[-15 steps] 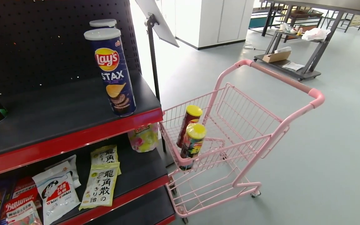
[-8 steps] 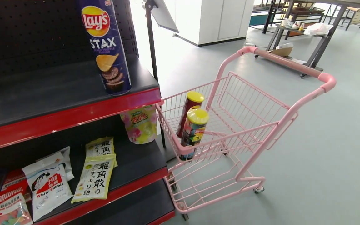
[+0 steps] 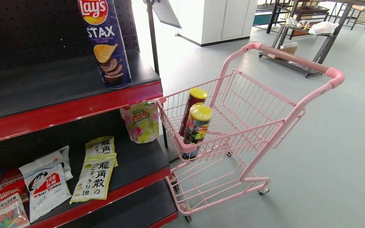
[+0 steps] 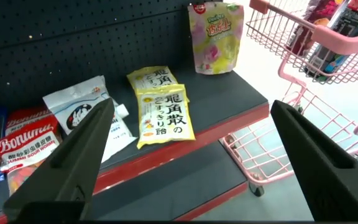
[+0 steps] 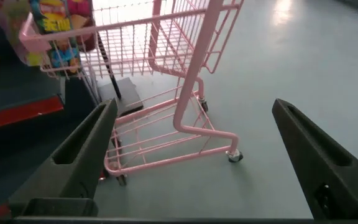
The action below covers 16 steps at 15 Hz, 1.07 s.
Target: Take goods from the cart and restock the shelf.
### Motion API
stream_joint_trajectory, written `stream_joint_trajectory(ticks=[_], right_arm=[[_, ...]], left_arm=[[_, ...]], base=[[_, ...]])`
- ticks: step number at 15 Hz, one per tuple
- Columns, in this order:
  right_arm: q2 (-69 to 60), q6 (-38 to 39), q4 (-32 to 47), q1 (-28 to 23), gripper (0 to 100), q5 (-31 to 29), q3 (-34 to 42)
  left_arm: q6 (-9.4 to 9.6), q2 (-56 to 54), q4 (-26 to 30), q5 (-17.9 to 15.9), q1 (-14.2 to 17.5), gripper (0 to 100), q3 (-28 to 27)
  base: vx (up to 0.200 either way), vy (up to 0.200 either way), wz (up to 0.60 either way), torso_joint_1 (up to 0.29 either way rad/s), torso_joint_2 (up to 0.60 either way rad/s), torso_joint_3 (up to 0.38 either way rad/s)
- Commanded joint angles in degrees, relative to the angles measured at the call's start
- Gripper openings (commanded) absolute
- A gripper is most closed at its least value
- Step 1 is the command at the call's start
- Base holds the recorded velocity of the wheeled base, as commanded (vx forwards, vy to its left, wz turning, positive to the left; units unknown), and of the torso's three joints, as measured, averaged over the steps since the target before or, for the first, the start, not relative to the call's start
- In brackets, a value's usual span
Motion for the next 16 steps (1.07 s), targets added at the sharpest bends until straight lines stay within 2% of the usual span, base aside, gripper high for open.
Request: stream_joint_trajectory(ticks=[1, 2, 3, 5, 8, 9, 10, 13, 16], right_arm=[[41.25, 8.60, -0.18, 4.28, 100, 7.38, -39.79], [48.72, 5.61, -2.11, 7.97, 100, 9.84, -41.73], [55.22, 4.29, -7.38, 9.82, 100, 10.63, -41.02], [67.70, 2.80, -19.86, 11.75, 100, 13.27, -36.10], [79.92, 1.92, -28.65, 13.34, 100, 17.14, -34.96], [85.28, -2.47, -33.22, 14.83, 100, 19.68, -36.01], [87.30, -3.00, -33.40, 15.97, 100, 21.44, -37.51], [93.45, -2.65, -33.75, 18.96, 100, 21.71, -42.52], [95.48, -1.24, -33.84, 21.77, 100, 21.71, -43.13]], left_arm=[[0.03, 0.05, 0.02, -0.01, 0.00, 100, 0.01], [0.03, 0.05, 0.02, -0.01, -0.09, 100, 0.01], [0.03, 0.05, 0.02, -0.01, -0.09, 100, 0.01], [-0.05, 0.05, 0.02, -0.01, -0.09, 100, 0.01], [-0.05, 0.05, 0.02, -0.01, -0.09, 100, 0.01], [-0.05, 0.05, 0.02, -0.01, 0.00, 100, 0.01], [-0.05, 0.05, 0.02, -0.01, 0.00, 100, 0.01], [0.03, 0.05, 0.02, -0.01, 0.00, 100, 0.01], [-0.05, 0.05, 0.02, -0.01, 0.00, 100, 0.01]], base=[[0.000, 0.000, 0.00, 0.000, 0.00, 0.000], [0.000, 0.000, 0.00, 0.000, 0.00, 0.000], [0.000, 0.000, 0.00, 0.000, 0.00, 0.000], [0.000, 0.000, 0.00, 0.000, 0.00, 0.000], [0.000, 0.000, 0.00, 0.000, 0.00, 0.000], [0.000, 0.000, 0.00, 0.000, 0.00, 0.000], [0.000, 0.000, 0.00, 0.000, 0.00, 0.000], [0.000, 0.000, 0.00, 0.000, 0.00, 0.000], [0.000, 0.000, 0.00, 0.000, 0.00, 0.000]])
